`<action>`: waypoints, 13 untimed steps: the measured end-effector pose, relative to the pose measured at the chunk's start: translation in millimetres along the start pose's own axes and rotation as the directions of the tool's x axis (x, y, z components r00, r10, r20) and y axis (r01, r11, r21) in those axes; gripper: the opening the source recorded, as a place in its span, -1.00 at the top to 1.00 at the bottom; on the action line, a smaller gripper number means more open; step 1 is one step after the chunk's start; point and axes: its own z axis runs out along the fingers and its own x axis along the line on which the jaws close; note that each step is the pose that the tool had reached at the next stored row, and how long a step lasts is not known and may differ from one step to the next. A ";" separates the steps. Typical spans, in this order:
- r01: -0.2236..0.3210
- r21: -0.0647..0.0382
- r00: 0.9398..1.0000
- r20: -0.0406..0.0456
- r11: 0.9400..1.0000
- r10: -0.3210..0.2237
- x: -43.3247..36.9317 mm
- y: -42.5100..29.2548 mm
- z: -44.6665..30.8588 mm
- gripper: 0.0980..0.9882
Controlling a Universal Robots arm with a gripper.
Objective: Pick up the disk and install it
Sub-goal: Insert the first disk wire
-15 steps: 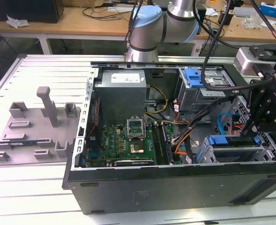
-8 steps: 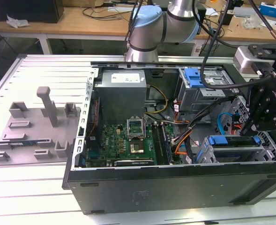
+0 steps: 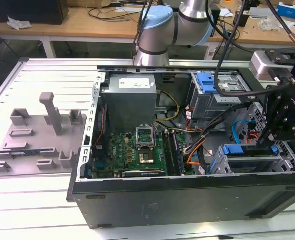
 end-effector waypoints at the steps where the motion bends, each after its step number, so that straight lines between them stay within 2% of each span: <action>1: 0.000 0.000 1.000 0.000 1.000 0.000 0.2 -0.1 0.3 0.85; 13: 0.000 0.000 1.000 0.000 1.000 0.000 0.6 0.0 5.6 0.85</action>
